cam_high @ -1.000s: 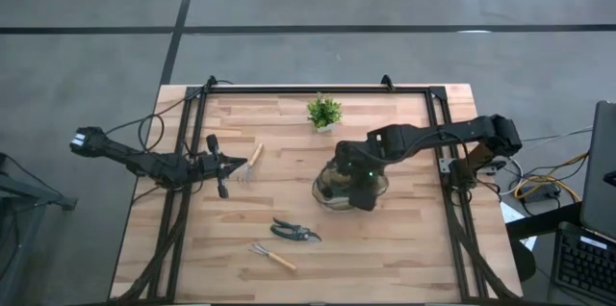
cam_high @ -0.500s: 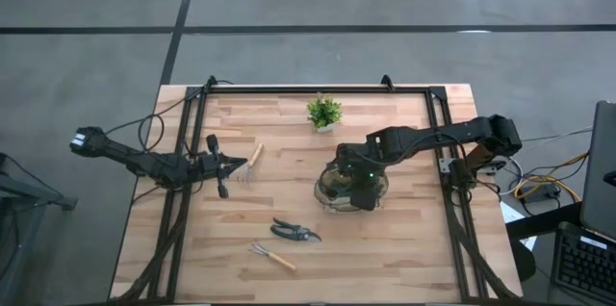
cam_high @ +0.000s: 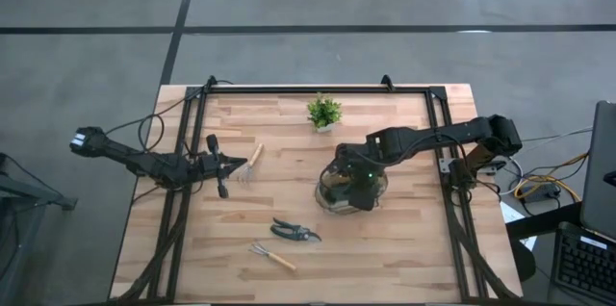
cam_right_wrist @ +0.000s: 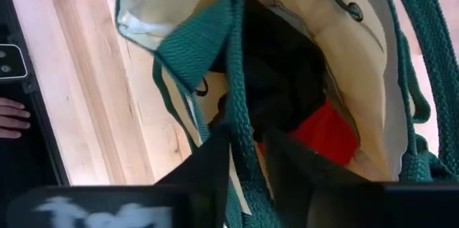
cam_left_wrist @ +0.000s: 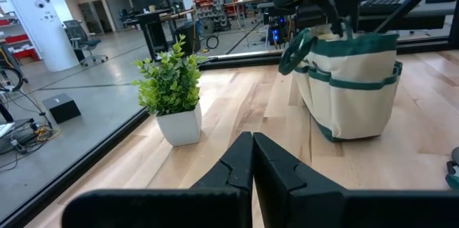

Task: Pick & Place Garden tools in Gardening bag
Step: Move the gardening bag to the middle of the table, then put the shear scissors into the side pocket of the gardening bag

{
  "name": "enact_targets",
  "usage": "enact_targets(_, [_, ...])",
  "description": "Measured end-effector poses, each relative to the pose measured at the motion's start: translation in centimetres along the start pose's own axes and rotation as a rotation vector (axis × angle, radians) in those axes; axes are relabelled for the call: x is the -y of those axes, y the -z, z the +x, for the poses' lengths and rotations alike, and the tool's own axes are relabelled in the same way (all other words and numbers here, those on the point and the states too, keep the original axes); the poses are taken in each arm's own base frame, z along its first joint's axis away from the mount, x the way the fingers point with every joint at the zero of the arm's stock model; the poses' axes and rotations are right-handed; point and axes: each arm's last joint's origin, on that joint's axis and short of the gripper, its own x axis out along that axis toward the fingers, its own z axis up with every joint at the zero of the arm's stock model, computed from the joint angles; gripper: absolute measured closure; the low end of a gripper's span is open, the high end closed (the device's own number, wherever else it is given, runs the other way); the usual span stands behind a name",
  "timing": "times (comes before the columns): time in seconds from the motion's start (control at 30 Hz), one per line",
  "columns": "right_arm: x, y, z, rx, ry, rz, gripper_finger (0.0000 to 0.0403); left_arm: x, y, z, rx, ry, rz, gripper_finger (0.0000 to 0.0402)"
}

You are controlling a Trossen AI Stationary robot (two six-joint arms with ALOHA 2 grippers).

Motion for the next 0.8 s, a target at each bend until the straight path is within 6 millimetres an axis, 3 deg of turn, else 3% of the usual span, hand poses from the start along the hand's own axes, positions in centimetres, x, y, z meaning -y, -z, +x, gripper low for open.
enact_targets(0.4, [0.0,-0.1,-0.2,0.01,-0.008,-0.025,0.0216,0.0,0.0,0.0,0.0,0.0,0.0,0.039])
enact_targets(0.8, [-0.4,0.7,-2.4,0.033,-0.116,-0.045,0.019,0.0,0.0,0.0,0.0,0.0,0.0,0.039])
